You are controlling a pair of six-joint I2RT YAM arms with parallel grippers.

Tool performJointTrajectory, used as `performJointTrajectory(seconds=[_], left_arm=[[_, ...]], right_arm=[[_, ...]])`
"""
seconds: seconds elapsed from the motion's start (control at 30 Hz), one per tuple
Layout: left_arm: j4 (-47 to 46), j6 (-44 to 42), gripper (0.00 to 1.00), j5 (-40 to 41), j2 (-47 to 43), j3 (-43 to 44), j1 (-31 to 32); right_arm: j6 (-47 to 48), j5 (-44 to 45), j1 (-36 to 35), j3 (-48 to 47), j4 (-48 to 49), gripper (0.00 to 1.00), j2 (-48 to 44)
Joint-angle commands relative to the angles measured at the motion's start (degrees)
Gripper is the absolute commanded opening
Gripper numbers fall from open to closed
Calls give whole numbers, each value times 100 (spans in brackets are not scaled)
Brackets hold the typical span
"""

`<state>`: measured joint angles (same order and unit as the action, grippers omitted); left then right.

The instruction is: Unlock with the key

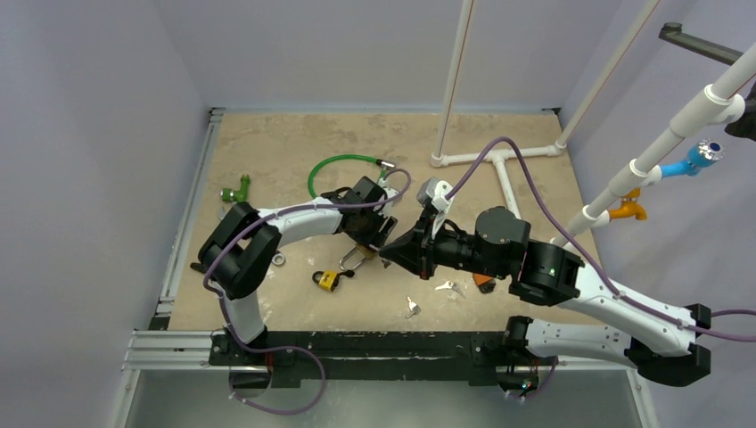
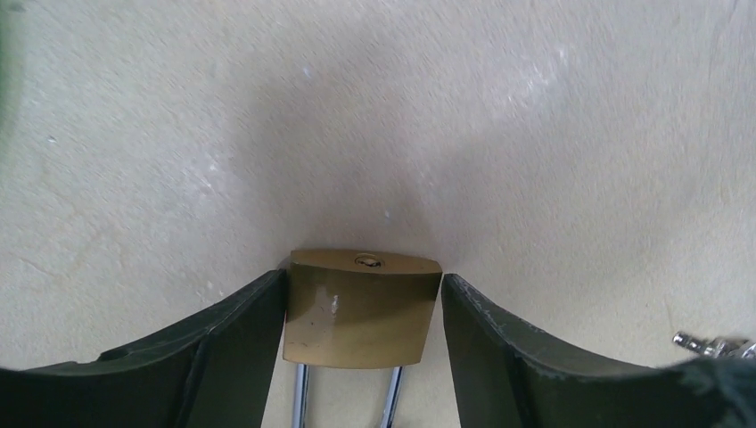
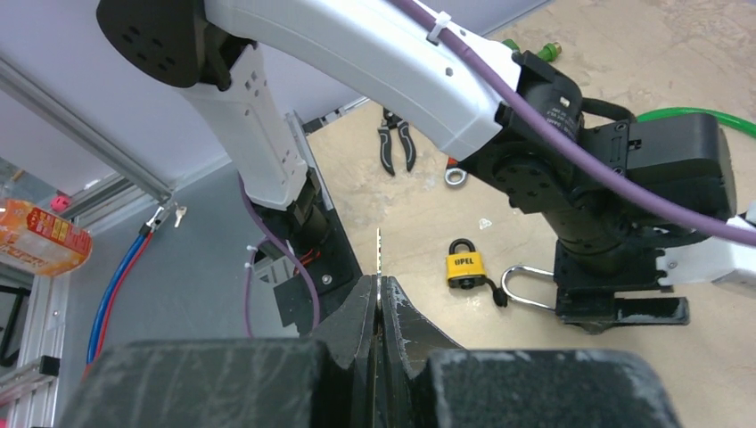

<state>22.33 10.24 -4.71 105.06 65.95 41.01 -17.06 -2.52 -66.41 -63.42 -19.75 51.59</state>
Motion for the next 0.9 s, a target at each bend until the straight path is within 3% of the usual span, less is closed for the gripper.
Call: performJointTrajectory(seconds=[0.0, 0.17, 0.23, 0.27, 0.43, 0.5, 0.77, 0.87], left_arm=[[207, -435, 64, -71, -295, -270, 144], [241, -520, 66, -22, -313, -359, 144], [176, -579, 76, -101, -422, -465, 144], [161, -603, 87, -123, -458, -498, 144], [240, -655, 90, -111, -614, -549, 141], [248, -675, 89, -120, -656, -571, 140], [457, -818, 66, 122, -224, -434, 167], [684, -892, 65, 411, 114, -164, 284]], right_arm=[[79, 55, 14, -232, 125, 0, -161], [105, 68, 8, -321, 107, 0, -160], [112, 76, 14, -333, 86, 0, -145], [115, 77, 14, -334, 87, 0, -137], [166, 109, 10, -381, 56, 0, -107], [197, 123, 14, -420, 35, 0, -93], [244, 233, 14, -490, 12, 0, -163], [249, 235, 14, -484, 62, 0, -201]])
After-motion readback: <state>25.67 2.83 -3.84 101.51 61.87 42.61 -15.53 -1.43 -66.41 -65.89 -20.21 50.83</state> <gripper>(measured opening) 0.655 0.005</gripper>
